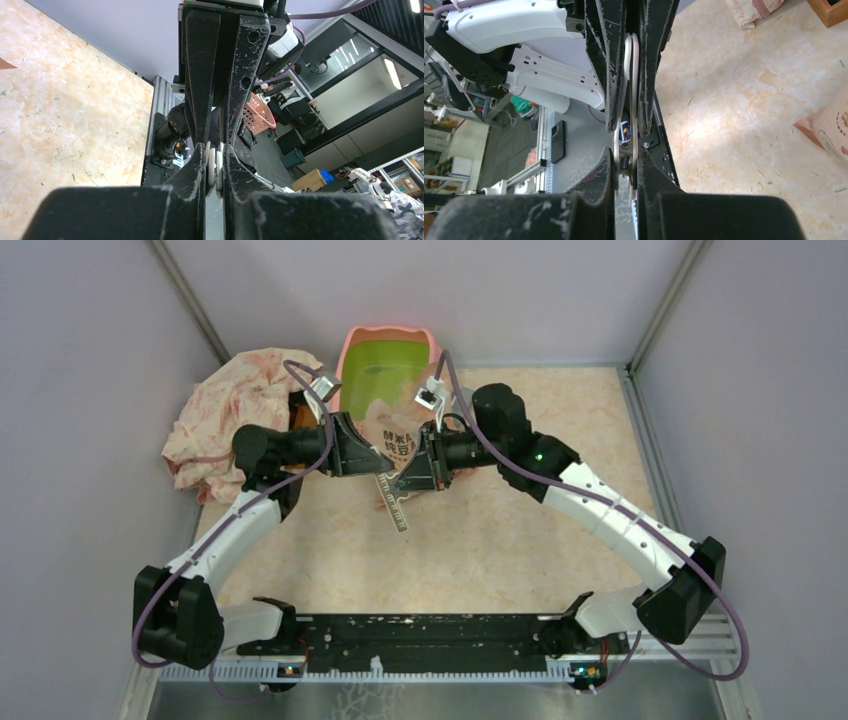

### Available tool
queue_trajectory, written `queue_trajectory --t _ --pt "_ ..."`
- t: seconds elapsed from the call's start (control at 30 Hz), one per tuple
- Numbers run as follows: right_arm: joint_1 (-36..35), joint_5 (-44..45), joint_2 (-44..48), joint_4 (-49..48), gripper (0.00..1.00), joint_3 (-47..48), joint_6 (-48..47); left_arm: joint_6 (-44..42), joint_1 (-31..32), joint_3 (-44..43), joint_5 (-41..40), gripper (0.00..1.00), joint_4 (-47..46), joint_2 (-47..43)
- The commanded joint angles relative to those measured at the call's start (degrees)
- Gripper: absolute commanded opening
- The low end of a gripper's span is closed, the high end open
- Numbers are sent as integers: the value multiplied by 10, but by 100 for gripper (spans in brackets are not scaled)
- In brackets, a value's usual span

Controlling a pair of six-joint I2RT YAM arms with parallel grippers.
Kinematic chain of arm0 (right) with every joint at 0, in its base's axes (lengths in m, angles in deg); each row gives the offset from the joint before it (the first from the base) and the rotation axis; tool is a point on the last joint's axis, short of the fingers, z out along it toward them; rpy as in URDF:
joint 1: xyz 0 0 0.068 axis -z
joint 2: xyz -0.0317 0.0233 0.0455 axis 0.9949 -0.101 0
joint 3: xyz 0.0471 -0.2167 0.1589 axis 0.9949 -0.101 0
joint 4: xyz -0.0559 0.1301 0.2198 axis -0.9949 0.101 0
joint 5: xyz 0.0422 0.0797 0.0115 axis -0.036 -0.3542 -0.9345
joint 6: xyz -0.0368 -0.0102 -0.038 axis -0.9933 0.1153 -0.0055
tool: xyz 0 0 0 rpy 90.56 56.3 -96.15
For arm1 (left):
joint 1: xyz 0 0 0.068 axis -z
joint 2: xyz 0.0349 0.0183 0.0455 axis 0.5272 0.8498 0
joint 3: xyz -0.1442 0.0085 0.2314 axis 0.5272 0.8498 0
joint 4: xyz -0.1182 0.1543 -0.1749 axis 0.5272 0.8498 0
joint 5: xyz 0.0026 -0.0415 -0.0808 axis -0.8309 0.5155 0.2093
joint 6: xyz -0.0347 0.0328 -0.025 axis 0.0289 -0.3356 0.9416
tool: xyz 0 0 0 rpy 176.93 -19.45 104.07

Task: Fill the litter box with clean litter
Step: Pick up the clamp from the center of the board, then clamp the cat litter bag at the center of the board.

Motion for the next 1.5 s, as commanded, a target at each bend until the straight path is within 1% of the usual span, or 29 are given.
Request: queue_trajectory --t 0.0,0.07,0.1,0.13,0.17,0.27,0.37,0.43,0.5,0.57,0.67,0.77,0.8,0.87,0.9,0.97,1.03,1.13,1.23,1.33,1.4,1.47 --pt "11 5 19 -29 0 16 -7 -4 2 2 3 7 -4 -12" --pt "15 5 17 -27 0 18 -6 -10 1 -3 1 23 6 -13" --pt "17 5 17 -26 0 20 -6 -17 1 -9 1 34 17 -14" --pt "19 4 16 -25 0 22 -6 -26 0 -20 1 39 36 -15" --pt "20 3 14 -24 0 24 -6 -40 -1 -30 0 41 53 -15" --pt "24 -1 3 -22 0 46 -8 -63 -21 -65 -4 45 98 -17" --pt "26 1 -23 -8 0 88 -37 -69 -79 -101 -14 48 138 -26" --pt "26 17 -47 13 0 122 -77 -96 -135 -129 -27 49 209 -36" --pt "27 37 -69 19 0 149 -127 -141 -190 -153 -51 49 311 -56" --pt "26 56 -96 26 0 179 -172 -191 -226 -169 -86 49 409 -76" --pt "25 77 -131 9 0 205 -234 -256 -245 -170 -138 49 529 -112" --pt "21 82 -151 -42 0 211 -287 -304 -246 -127 -192 49 614 -149" --pt "20 73 -158 -70 0 212 -294 -326 -245 -111 -214 49 639 -161" --pt "19 61 -176 -103 0 221 -301 -362 -246 -73 -236 49 661 -178" --pt "19 57 -189 -108 0 239 -305 -369 -245 -52 -244 49 662 -185" --pt "19 52 -221 -105 0 277 -320 -380 -245 1 -251 47 624 -199" --pt "19 49 -251 -100 0 317 -324 -407 -245 48 -292 47 598 -213" --pt "19 33 -285 -122 0 352 -326 -413 -241 147 -329 49 484 -239" --pt "21 23 -316 -126 0 390 -351 -365 -226 231 -355 49 338 -237" --pt "27 6 -371 -69 0 470 -383 -380 -170 252 -422 49 277 -196" --pt "32 -10 -403 -29 0 521 -412 -403 -118 258 -463 48 237 -170" --pt "34 -17 -423 -2 0 552 -445 -420 -69 276 -500 48 176 -147"
